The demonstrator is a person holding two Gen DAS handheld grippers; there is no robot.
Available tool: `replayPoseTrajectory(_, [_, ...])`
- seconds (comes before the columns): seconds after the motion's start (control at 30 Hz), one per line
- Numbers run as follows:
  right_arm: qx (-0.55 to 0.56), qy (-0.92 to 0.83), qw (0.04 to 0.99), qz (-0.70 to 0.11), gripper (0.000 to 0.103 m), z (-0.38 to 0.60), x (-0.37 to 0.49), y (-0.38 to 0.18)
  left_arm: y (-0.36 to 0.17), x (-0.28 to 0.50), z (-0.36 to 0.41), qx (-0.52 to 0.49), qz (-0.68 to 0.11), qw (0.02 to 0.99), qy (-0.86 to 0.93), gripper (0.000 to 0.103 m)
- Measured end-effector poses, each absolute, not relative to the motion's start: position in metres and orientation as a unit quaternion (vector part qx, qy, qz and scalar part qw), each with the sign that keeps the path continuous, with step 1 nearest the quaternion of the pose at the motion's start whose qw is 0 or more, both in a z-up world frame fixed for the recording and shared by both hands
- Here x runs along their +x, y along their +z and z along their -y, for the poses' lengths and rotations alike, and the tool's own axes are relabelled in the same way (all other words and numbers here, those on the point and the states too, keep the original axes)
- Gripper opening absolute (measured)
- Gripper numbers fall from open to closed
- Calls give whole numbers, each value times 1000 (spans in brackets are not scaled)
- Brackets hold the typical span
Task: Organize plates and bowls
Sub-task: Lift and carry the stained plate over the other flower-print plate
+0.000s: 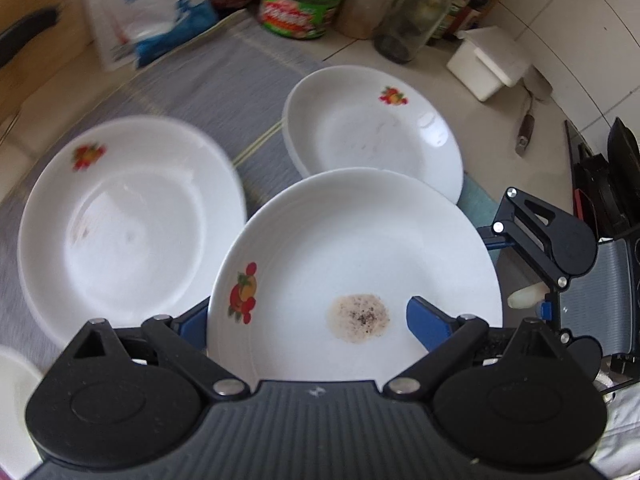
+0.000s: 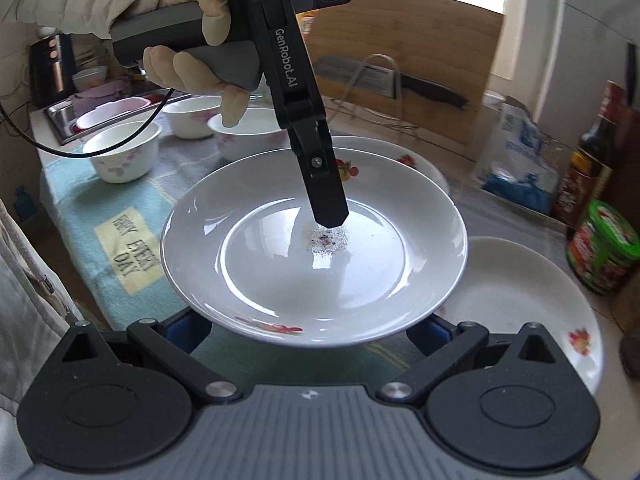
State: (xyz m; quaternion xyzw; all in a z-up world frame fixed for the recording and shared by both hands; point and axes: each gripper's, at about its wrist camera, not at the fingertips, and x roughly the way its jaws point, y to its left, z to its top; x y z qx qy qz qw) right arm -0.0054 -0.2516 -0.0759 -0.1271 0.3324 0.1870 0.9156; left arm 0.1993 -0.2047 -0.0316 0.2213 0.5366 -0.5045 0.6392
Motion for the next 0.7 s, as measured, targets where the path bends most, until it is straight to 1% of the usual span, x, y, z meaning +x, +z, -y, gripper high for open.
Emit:
replayPoseTrajectory(0.4, [-102,128,927,-338,103,296,-11,-71,-30,200,285,259,-517,607,-545,97])
replayPoseTrajectory(0.7, [-86,97,930,-343,103,327,-12,-68,-29,203,328,275,-503,590,-568,97])
